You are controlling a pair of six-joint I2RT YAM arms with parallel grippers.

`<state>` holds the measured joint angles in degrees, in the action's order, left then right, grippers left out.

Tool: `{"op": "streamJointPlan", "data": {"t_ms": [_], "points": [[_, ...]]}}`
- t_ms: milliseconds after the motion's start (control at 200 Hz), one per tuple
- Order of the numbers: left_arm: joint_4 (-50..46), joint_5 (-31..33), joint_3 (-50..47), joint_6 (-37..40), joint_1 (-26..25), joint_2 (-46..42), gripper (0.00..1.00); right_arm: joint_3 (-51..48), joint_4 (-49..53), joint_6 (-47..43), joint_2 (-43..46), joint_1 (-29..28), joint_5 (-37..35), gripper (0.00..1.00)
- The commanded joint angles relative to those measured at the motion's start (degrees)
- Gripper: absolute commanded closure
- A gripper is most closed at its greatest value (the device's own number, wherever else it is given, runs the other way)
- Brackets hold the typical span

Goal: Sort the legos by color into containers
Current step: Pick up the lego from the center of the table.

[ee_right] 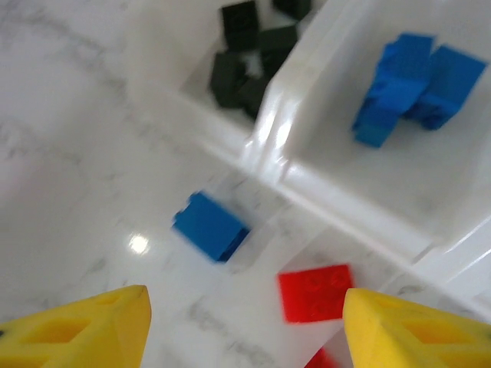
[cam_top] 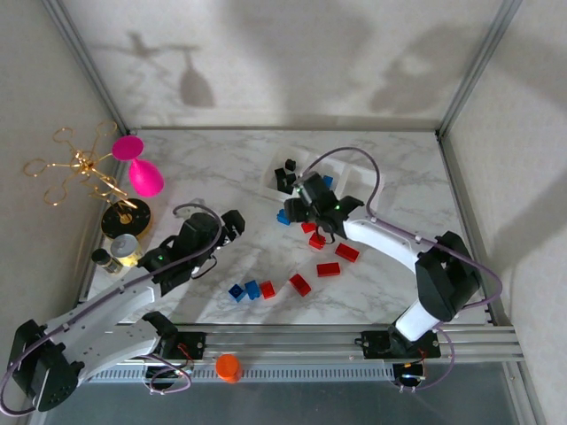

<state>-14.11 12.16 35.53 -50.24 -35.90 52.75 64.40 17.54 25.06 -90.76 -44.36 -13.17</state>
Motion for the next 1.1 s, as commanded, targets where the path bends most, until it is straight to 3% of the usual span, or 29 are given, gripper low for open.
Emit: {"op": "streamJointPlan", "data": {"t_ms": [0,265,576,731,1091], "points": [[-2.8,2.8,-2.3,-2.5,0.5,-3.2,0.0,-2.5,-0.4,2.0,1.6,-3.5,1.3,0.31],[-6.0,4.8,-6.4,-5.5,0.5,-9.3,0.0,-6.1,-2.9,4.5,0.2,-12.6,4.2,0.28],[-9.4,6.5,-7.8,-7.0,0.5,-13.6,0.0,-6.0,-4.7,2.8,-3.8,-17.4,6.3,0.25],[-9.1,6.6,-8.4,-7.2,0.5,-14.4,0.0,-2.0,0.1,2.4,-9.0,-15.3,-2.9,0.22],[-8.4,7.3,-8.4,-7.2,0.5,-13.7,0.0,4.4,-1.1,2.3,-16.9,-7.1,-5.1,0.15]]}}
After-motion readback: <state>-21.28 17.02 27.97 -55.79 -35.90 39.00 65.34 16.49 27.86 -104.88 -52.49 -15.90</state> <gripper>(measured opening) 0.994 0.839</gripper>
